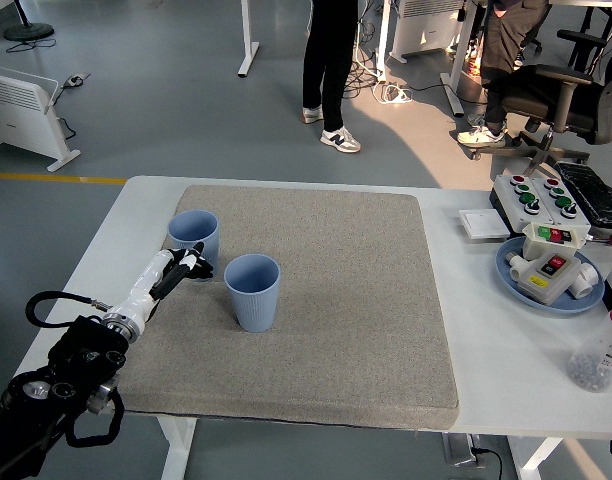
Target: Push cup pick cup insert cup
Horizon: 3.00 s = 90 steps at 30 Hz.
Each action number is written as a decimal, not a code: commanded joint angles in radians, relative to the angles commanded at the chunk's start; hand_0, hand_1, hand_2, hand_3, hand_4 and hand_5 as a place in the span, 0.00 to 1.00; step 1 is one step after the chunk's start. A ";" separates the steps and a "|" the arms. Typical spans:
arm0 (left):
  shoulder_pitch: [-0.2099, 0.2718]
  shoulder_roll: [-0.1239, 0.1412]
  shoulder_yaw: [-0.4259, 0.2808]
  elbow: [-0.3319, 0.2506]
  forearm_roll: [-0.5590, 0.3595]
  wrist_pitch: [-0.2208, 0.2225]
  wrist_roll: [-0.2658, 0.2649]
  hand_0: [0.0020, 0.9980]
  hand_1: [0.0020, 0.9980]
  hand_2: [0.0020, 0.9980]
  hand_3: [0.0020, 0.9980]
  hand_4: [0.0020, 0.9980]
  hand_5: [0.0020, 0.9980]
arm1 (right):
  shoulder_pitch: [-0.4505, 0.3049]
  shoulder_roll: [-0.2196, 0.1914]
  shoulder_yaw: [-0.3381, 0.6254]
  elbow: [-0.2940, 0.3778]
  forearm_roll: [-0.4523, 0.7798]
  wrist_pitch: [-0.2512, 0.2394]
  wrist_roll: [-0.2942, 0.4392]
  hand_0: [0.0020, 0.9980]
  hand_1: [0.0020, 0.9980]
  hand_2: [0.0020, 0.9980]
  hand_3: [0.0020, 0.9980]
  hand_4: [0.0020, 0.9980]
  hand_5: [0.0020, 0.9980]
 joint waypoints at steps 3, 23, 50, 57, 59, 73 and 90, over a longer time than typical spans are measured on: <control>0.036 0.023 -0.093 -0.063 0.079 -0.007 0.016 0.66 0.56 0.48 0.43 0.58 1.00 | 0.001 0.000 0.002 0.000 0.003 -0.002 0.000 0.53 0.55 0.55 0.53 0.04 0.78; 0.217 0.187 -0.556 -0.571 0.587 -0.076 0.216 0.62 0.70 0.71 0.65 0.86 0.92 | -0.003 -0.004 0.007 0.000 0.006 -0.006 -0.001 0.53 0.55 0.55 0.53 0.04 0.77; -0.156 0.166 -0.162 -0.555 1.127 -0.517 0.364 0.90 0.92 0.99 0.91 0.86 0.35 | -0.019 -0.004 -0.054 0.000 0.046 0.011 -0.006 0.53 0.55 0.55 0.53 0.04 0.77; -0.220 0.137 -0.096 -0.493 1.140 -0.544 0.363 0.85 0.89 0.97 0.90 0.84 0.32 | -0.018 -0.005 -0.059 0.000 0.046 0.013 -0.007 0.53 0.55 0.55 0.53 0.04 0.77; -0.239 0.128 -0.077 -0.473 1.145 -0.551 0.363 0.83 0.88 0.96 0.91 0.80 0.26 | -0.018 -0.005 -0.058 0.000 0.043 0.013 -0.007 0.53 0.55 0.55 0.53 0.04 0.77; -0.291 0.115 -0.014 -0.408 1.179 -0.608 0.391 0.66 0.79 0.87 0.85 0.75 0.21 | -0.017 -0.009 -0.062 0.000 0.044 0.012 -0.007 0.53 0.55 0.55 0.53 0.05 0.76; -0.293 0.135 -0.029 -0.425 1.189 -0.650 0.416 0.45 0.65 0.84 0.79 0.72 0.18 | -0.016 -0.010 -0.055 0.000 0.032 0.011 -0.007 0.53 0.55 0.55 0.53 0.05 0.75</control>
